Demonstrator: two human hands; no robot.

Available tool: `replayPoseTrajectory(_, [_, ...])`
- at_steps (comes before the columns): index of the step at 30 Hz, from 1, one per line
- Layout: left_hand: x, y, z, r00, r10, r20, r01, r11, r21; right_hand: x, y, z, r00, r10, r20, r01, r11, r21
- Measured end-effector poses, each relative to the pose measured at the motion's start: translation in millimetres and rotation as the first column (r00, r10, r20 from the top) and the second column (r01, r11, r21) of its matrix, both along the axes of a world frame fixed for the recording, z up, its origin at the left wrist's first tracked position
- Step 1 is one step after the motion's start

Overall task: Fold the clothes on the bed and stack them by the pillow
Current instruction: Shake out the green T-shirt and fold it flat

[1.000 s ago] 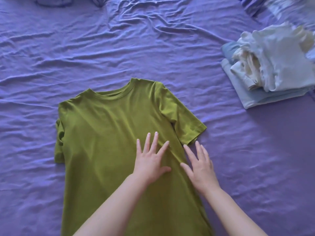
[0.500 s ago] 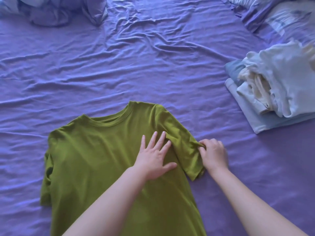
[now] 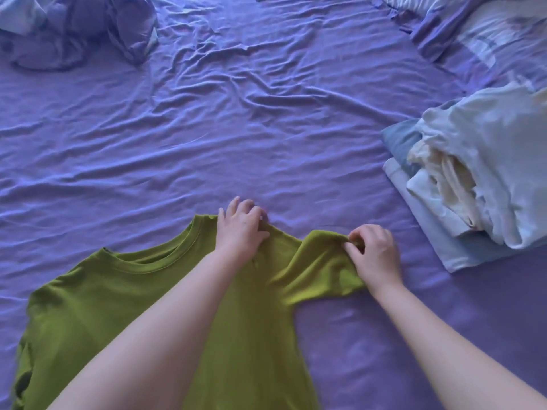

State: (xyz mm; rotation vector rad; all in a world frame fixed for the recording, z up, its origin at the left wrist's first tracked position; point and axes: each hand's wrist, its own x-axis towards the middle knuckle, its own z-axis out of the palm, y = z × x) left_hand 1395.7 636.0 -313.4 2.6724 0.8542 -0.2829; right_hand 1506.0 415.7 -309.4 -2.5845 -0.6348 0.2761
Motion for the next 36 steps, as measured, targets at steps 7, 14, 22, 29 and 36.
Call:
replayPoseTrajectory(7, [24.0, 20.9, 8.0, 0.928, 0.270, 0.257, -0.260, 0.963, -0.075, 33.1, -1.4, -3.5, 0.993, -0.113, -0.016, 0.114, 0.992, 0.062])
replayPoseTrajectory(14, [-11.0, -29.4, -13.1, 0.902, 0.086, 0.423, -0.186, 0.962, 0.202, -3.1, -8.3, -13.7, 0.977, -0.210, 0.028, 0.210, 0.978, 0.004])
replayPoseTrajectory(22, [-32.2, -61.9, -31.1, 0.991, -0.096, -0.091, 0.107, 0.987, 0.122, -20.8, -4.6, 6.9, 0.983, -0.183, -0.009, 0.180, 0.953, 0.244])
replayPoseTrajectory(29, [-82.8, -55.7, 21.2, 0.897, 0.348, 0.273, -0.162, 0.832, -0.530, -73.3, 38.1, 56.7, 0.960, -0.012, -0.281, 0.134, 0.898, 0.419])
replayPoseTrajectory(36, [-143.3, -30.3, 54.2, 0.453, 0.870, -0.193, -0.204, -0.110, -0.973, -156.8, 97.9, 60.9, 0.804, 0.402, -0.439, -0.170, 0.862, 0.478])
